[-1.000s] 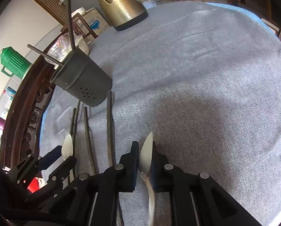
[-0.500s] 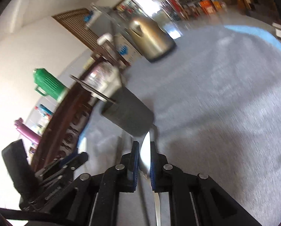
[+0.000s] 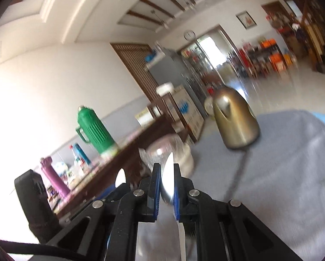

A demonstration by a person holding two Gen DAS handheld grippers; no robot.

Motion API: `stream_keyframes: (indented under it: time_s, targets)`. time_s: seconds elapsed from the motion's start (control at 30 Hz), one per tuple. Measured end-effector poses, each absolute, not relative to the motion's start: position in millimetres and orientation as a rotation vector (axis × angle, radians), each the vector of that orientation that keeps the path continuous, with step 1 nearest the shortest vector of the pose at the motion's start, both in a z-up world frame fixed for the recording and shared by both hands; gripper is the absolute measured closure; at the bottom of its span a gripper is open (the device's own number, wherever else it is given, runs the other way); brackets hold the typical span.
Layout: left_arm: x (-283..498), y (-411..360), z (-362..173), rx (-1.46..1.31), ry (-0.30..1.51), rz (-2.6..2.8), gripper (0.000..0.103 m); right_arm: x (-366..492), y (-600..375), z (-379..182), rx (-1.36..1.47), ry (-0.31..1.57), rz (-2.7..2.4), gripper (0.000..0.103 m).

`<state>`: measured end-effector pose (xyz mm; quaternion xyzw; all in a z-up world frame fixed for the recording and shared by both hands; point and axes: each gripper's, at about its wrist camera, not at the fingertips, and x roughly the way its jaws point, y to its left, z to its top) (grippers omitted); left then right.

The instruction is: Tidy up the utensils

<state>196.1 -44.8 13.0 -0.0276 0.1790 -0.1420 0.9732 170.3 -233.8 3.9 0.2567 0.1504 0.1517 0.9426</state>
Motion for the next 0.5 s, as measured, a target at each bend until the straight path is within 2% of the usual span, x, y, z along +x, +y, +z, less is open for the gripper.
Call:
stream_keyframes:
  time_s: [0.27,0.5]
  targets:
    - [235,-57,-18,-0.091,0.343,-0.258,0.071,246,-226,-15,0.529,0.310,0.251,0.092]
    - [228,-78,-51,0.029,0.310,-0.265,0.071,262,-226,-35,0.489,0.350,0.217,0.092]
